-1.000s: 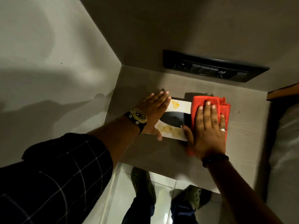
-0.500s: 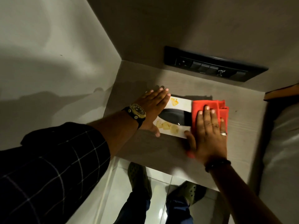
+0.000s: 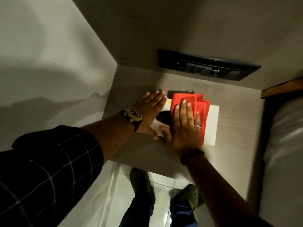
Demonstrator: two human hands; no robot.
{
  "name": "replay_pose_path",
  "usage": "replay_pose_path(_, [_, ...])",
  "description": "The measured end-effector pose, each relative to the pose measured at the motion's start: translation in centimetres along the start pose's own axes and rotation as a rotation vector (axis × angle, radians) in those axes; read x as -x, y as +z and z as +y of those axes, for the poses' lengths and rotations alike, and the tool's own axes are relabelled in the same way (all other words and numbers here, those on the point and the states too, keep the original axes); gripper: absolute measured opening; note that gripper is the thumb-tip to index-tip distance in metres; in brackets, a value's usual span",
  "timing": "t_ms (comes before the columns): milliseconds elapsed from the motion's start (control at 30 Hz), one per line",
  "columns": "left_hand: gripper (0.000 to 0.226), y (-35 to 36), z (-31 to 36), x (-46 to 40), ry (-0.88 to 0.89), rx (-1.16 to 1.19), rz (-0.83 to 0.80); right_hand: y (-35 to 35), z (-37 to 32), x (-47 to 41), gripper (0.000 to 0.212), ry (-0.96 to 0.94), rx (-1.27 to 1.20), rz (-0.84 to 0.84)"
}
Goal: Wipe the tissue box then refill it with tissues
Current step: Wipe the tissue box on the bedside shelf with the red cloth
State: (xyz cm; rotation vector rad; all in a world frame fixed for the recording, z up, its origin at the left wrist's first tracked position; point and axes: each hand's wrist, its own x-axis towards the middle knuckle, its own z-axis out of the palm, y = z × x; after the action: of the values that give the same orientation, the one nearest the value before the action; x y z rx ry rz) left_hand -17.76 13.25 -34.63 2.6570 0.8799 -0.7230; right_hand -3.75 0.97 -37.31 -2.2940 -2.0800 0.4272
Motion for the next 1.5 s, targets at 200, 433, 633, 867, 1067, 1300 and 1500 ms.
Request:
replay_pose_path(200, [0.145, 0.1, 0.1, -0.1, -0.013, -0.016, 0.002, -0.3, 7.0, 1.5, 0.08, -0.052, 0.086, -0.028])
replay_pose_path(433, [0.145, 0.6, 0.1, -0.2, -0.018, -0.015, 0.035, -0.5, 1.5, -1.6, 0.084, 0.659, -0.107, 0.147])
replay_pose_path(633, [0.142, 0.4, -0.2, -0.2, 0.001, -0.004, 0.037, -0.2, -1.3, -2.2, 0.087, 0.506, -0.113, 0.11])
replay_pose_path(867, [0.141, -0.2, 0.0, -0.1, -0.004, 0.006, -0.017, -0.7, 3.2, -0.1, 0.083, -0.287, 0.109, -0.091])
replay_pose_path(1067, [0.143, 0.0, 0.1, -0.1, -0.016, -0.024, -0.033, -1.3, 7.0, -1.1, 0.08, -0.286, 0.108, -0.108])
replay_pose_path(1300, [0.143, 0.2, 0.1, 0.0, -0.013, -0.028, -0.015, -1.3, 5.9, -0.6, 0.084, 0.409, -0.118, 0.105])
replay_pose_path(1500, [0.143, 0.6, 0.0, -0.1, 0.007, -0.016, 0.024, -0.6, 2.7, -0.8, 0.092, 0.719, -0.168, 0.159])
